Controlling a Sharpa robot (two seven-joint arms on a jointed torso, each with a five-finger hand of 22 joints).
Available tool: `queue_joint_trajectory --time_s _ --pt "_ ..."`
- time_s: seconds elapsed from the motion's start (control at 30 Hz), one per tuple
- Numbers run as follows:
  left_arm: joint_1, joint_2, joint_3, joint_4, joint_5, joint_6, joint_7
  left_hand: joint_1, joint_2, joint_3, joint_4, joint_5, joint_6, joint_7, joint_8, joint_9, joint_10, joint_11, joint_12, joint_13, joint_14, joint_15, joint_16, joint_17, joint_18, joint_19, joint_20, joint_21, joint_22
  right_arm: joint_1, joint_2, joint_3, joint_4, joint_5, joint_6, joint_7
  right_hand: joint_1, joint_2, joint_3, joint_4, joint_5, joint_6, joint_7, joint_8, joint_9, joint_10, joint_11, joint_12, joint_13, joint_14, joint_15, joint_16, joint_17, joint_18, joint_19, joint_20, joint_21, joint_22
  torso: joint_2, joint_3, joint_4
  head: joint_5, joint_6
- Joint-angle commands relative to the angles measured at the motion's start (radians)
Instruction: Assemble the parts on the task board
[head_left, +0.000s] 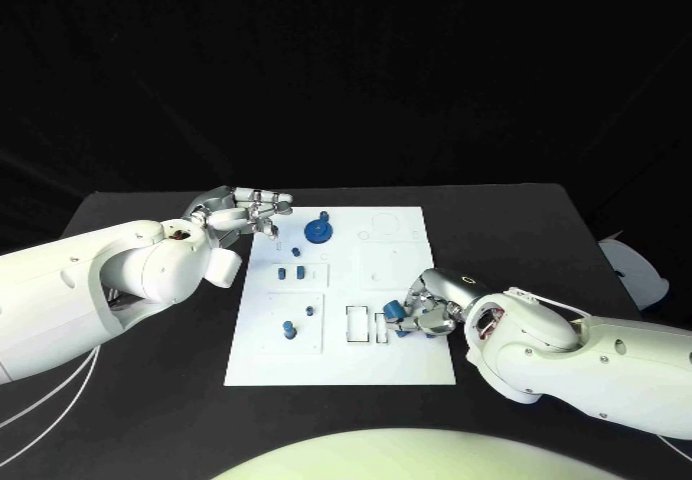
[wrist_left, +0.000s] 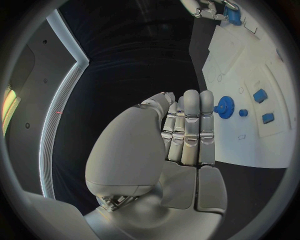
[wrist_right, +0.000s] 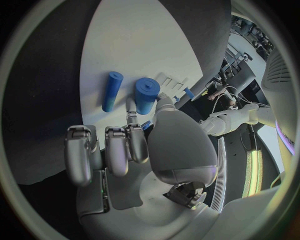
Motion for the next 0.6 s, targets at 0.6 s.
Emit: queue_joint_trajectory --time_s 0.6 --pt "0.000 -0.001 0.001 0.005 -0.001 0.022 -0.001 -0.004 0.006 -0.003 -0.002 0.000 -0.003 0.002 0.004 -0.001 -0.007 -0.002 0.007 0.001 -0.004 0.003 -0.003 -0.002 0.017 -0.004 0.002 -0.008 -0.004 -0.012 0.005 -0.006 0.000 -0.070 0.060 -0.028 0.073 -0.002 0.002 -0.015 0.092 -0.003 -0.006 0.011 0.023 -0.010 -0.003 -0.008 0.067 0.085 -0.008 0.005 0.163 -0.014 0.077 -0.004 0.002 0.244 0.002 -0.0028 0.0107 -0.013 0.001"
